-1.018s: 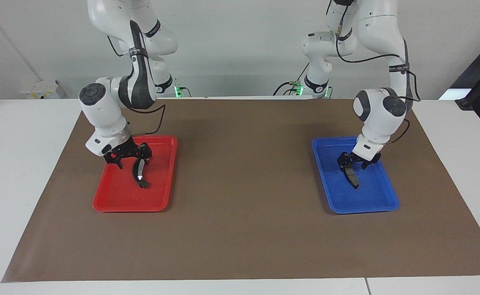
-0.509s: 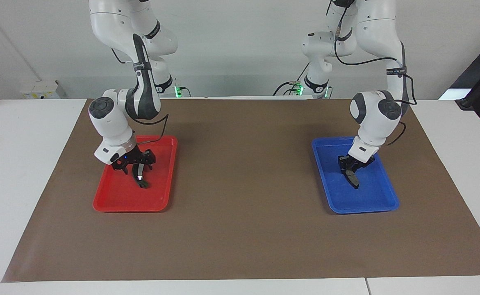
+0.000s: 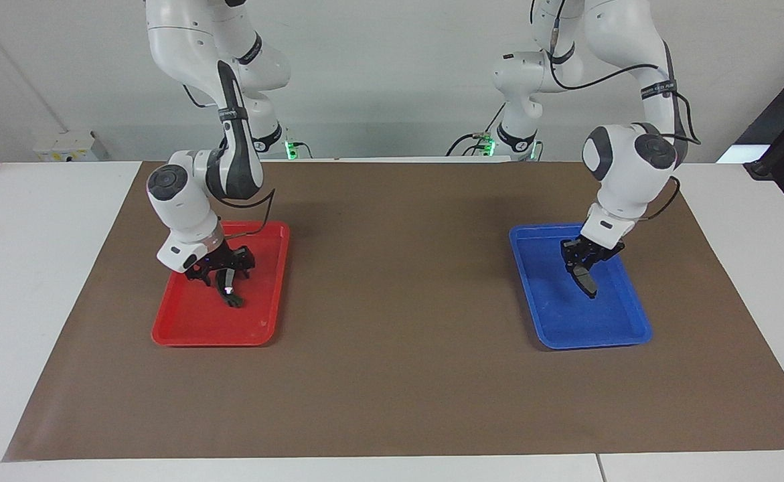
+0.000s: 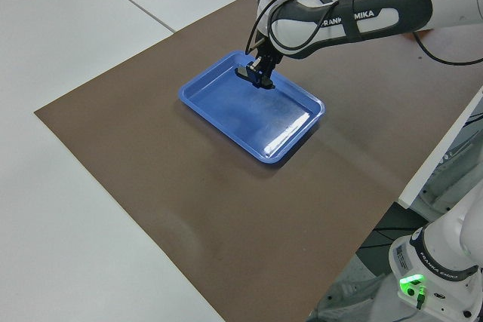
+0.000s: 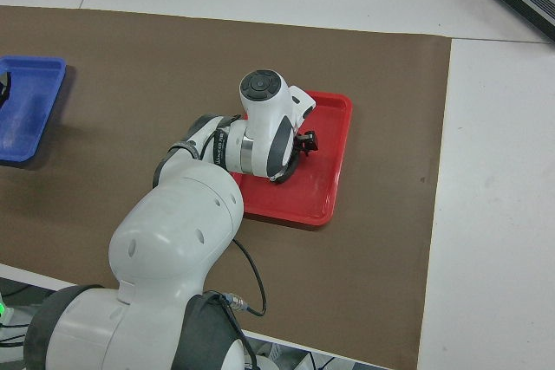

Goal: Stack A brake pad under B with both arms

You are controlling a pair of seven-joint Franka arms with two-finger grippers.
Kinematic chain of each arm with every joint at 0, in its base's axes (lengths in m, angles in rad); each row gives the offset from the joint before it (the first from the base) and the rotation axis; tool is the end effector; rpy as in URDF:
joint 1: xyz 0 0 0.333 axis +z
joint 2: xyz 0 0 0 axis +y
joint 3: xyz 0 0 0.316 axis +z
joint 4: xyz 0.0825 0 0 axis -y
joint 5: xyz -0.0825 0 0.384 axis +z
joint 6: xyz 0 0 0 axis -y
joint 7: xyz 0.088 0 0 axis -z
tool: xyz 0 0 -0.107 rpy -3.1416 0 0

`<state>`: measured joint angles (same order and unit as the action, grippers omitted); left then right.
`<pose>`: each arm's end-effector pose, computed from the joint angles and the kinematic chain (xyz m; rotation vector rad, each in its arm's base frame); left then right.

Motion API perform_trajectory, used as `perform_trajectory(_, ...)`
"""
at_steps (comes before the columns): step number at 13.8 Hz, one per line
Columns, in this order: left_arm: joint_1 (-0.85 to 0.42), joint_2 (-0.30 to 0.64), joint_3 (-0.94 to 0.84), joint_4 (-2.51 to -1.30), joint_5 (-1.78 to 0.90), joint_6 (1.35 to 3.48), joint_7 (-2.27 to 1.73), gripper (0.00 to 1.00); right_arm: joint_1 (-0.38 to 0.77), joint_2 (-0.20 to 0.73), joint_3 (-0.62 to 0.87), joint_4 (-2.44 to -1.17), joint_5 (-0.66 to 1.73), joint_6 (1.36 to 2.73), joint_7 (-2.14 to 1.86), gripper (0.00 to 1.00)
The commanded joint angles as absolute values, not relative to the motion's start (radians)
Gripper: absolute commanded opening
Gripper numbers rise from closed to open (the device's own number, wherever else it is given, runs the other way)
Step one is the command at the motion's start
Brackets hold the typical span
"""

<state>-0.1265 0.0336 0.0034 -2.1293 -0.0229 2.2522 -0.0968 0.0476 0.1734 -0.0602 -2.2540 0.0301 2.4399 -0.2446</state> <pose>0.5507 -0.0688 0.4015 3.1106 -0.0197 0.1350 0.5389 -0.0067 0.2882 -3.1168 -0.3286 -0.0219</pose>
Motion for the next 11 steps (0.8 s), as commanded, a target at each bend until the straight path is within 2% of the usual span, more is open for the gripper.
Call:
perform_trajectory(1, -0.245, 0.038, 0.002, -2.105, -0.029, 2.246, -0.21, 0.05, 0.035, 0.167, -0.054, -2.26, 0.049, 2.433, -0.285, 0.78)
perform_trajectory(5, -0.449, 0.113, 0.002, -2.103, -0.029, 2.362, -0.316, 0.05, 0.035, 0.167, -0.054, -2.252, 0.049, 2.428, -0.304, 0.44)
perform_trajectory(8, -0.561, 0.159, 0.002, -2.094, -0.029, 2.41, -0.382, 0.06, 0.034, 0.172, -0.054, -2.223, 0.049, 2.393, -0.284, 0.06)
perform_trajectory(9, -0.595, 0.188, 0.003, -2.071, -0.031, 2.408, -0.403, 0.06, 0.034, 0.173, -0.054, -2.212, 0.049, 2.387, -0.264, 0.03)
perform_trajectory(11, -0.632, 0.309, 0.003, -1.94, -0.031, 2.399, -0.478, 0.07, 0.035, 0.172, -0.054, -2.182, 0.049, 2.364, -0.204, 0.02)
